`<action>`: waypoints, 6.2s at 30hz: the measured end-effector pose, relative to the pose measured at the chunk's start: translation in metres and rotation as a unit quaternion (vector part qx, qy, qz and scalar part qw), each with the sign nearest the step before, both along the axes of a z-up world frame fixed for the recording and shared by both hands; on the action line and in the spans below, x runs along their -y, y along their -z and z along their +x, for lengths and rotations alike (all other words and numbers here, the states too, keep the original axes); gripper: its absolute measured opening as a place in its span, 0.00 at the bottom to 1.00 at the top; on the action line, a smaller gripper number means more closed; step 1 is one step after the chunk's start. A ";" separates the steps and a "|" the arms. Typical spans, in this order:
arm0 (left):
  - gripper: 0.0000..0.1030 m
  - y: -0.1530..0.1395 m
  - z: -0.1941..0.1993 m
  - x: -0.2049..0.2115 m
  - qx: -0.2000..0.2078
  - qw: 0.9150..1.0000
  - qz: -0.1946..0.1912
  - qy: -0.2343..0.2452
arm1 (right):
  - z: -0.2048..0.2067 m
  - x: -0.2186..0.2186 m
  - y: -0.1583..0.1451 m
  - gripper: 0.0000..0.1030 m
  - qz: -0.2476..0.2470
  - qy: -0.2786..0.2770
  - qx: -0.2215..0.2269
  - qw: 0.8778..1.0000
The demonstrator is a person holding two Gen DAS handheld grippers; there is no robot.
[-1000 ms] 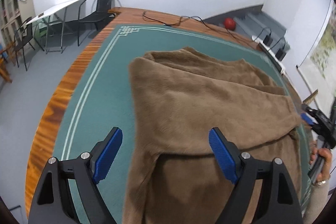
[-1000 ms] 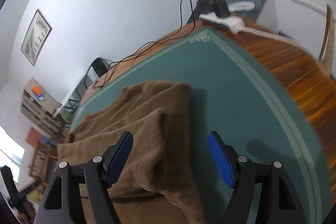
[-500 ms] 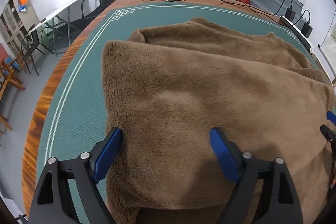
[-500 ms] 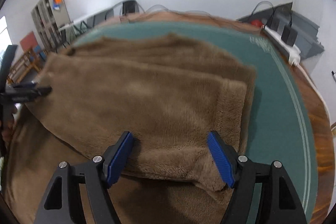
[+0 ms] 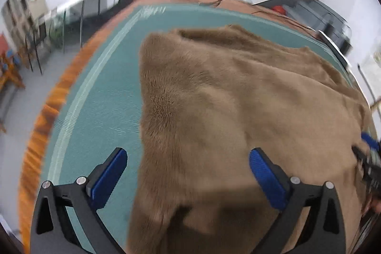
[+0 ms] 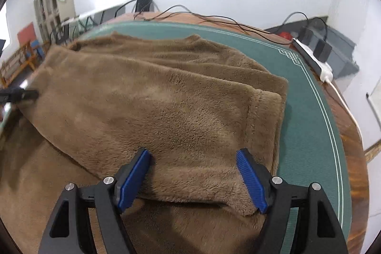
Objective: Fold clothes
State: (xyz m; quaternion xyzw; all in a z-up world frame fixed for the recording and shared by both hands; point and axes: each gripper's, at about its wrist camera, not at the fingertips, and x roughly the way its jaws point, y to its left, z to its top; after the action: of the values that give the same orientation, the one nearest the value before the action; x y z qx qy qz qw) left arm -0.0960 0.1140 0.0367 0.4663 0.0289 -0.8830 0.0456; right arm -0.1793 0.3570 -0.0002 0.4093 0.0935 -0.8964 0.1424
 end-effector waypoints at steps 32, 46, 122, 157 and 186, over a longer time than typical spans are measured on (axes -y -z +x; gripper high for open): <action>0.96 0.019 0.392 -0.023 -0.129 0.928 -0.256 0.239 | 0.305 0.008 -0.016 0.76 0.008 -0.160 -0.101 0.982; 0.33 -0.002 0.373 -0.014 -0.151 0.957 -0.154 0.194 | 0.323 -0.007 -0.017 0.76 0.001 -0.124 -0.115 0.986; 0.43 -0.188 0.147 0.029 -0.224 0.959 -0.124 0.125 | 0.170 -0.063 -0.180 0.13 0.005 -0.016 -0.226 0.974; 0.66 0.006 -0.219 0.004 0.000 0.988 -0.154 0.020 | -0.179 -0.062 -0.008 0.13 0.022 0.095 -0.024 0.995; 0.80 0.007 -0.205 0.032 -0.012 0.985 -0.051 0.164 | -0.167 -0.044 -0.006 0.75 0.047 -0.050 -0.014 0.998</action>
State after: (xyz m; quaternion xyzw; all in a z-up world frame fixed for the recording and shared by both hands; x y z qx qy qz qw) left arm -0.3006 0.0823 0.0302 0.4509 -0.0921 -0.8845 -0.0768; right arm -0.3461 0.4010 0.0061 0.3976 0.1583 -0.8884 0.1661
